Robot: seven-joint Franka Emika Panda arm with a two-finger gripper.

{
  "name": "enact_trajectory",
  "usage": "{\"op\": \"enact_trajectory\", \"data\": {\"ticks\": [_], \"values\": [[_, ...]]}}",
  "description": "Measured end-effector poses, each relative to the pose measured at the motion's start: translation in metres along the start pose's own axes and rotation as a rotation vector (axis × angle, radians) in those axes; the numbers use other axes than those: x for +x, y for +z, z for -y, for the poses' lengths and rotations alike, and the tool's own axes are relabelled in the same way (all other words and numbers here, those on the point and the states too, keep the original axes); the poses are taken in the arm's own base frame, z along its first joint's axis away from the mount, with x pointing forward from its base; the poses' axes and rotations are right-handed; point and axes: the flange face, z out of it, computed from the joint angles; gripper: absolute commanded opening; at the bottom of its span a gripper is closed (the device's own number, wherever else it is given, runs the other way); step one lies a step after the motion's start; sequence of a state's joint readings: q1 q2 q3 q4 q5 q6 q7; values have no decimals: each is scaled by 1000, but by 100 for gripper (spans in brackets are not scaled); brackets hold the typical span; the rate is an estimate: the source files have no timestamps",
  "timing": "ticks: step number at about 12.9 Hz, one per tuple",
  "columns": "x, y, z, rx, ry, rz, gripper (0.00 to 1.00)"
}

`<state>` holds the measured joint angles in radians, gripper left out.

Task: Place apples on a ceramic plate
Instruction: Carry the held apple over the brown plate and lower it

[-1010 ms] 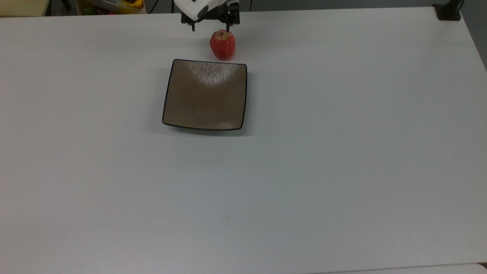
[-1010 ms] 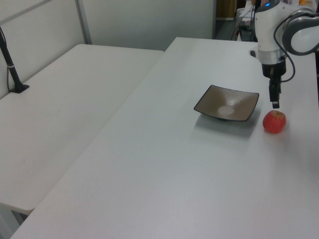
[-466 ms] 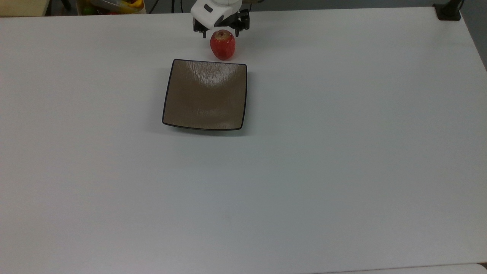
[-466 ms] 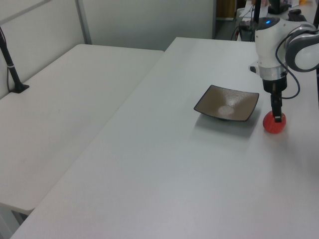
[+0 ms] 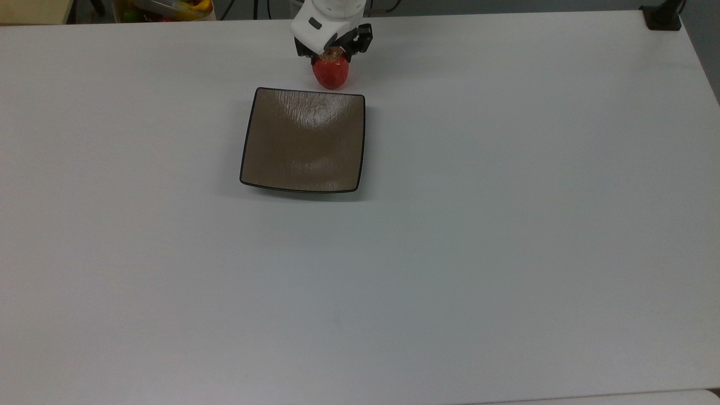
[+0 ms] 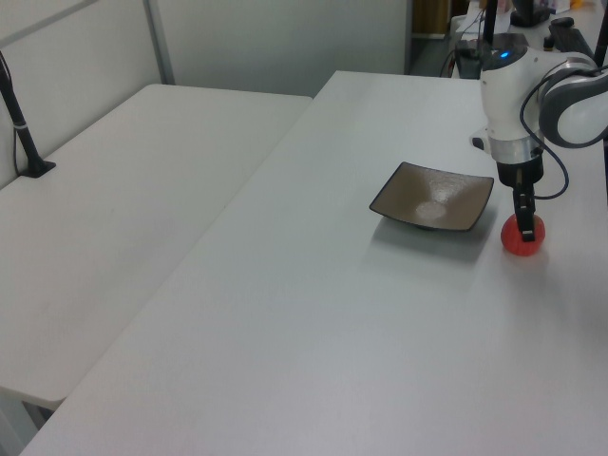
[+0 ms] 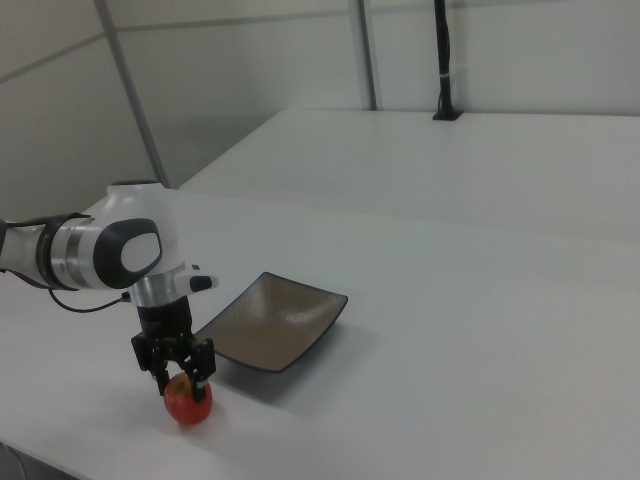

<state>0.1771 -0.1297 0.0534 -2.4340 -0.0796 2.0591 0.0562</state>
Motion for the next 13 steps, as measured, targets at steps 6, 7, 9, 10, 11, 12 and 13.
{"op": "enact_trajectory", "data": {"ticks": [6, 7, 9, 10, 11, 12, 13], "values": [[1, -1, 0, 0, 0, -8, 46], [1, -1, 0, 1, 0, -10, 46], [2, -2, 0, 1, 0, -16, 46], [3, -4, 0, 1, 0, -21, 46], [5, -9, 0, 1, 1, -32, 47], [6, -16, -1, 1, 2, -47, 47], [6, -24, -1, 1, 4, -66, 47]]}}
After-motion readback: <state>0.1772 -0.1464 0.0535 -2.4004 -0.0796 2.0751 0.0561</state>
